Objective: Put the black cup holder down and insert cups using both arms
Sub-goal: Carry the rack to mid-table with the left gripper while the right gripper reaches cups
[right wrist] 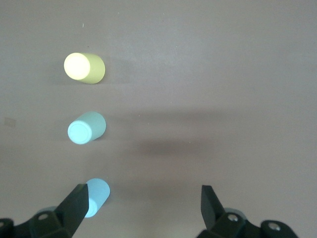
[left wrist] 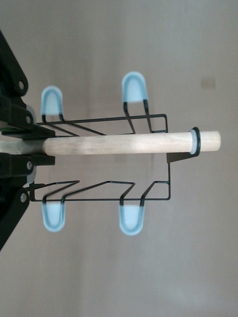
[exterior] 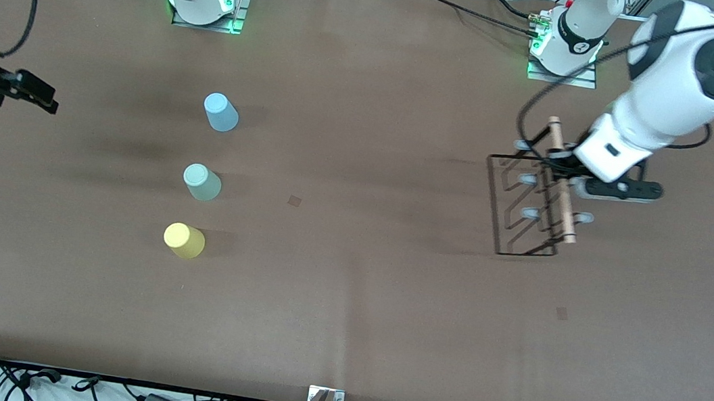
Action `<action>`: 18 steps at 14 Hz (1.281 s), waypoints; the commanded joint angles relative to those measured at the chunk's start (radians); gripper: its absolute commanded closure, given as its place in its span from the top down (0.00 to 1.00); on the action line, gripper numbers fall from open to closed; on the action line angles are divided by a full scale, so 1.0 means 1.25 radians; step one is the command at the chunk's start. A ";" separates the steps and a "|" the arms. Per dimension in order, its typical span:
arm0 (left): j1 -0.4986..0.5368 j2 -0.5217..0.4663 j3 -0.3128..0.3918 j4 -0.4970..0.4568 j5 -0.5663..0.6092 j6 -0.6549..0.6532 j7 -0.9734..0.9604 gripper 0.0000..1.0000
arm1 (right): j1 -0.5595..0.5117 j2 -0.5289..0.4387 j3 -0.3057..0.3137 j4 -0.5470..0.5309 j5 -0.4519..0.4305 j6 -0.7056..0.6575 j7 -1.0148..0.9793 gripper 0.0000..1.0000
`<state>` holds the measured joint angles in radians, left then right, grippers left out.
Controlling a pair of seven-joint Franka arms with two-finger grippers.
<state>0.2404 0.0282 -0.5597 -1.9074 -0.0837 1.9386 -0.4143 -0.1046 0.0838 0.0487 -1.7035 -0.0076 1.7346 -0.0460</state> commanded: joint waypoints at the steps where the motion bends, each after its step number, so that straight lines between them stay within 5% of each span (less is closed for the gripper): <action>1: -0.051 0.132 -0.048 0.140 0.016 -0.018 -0.094 0.01 | 0.014 0.047 0.009 0.007 0.004 0.027 -0.001 1.00; 10: -0.388 0.509 -0.035 0.486 0.289 -0.006 -0.397 0.01 | 0.109 0.216 0.009 0.053 0.001 0.098 -0.001 1.00; 18: -0.501 0.585 0.029 0.504 0.295 0.123 -0.438 0.01 | 0.165 0.299 0.010 0.052 0.040 0.152 0.072 1.00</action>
<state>-0.3494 0.7349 -0.5376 -1.3234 0.2632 2.0817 -0.9276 0.0996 0.4357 0.0620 -1.6593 0.0123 1.9217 0.0319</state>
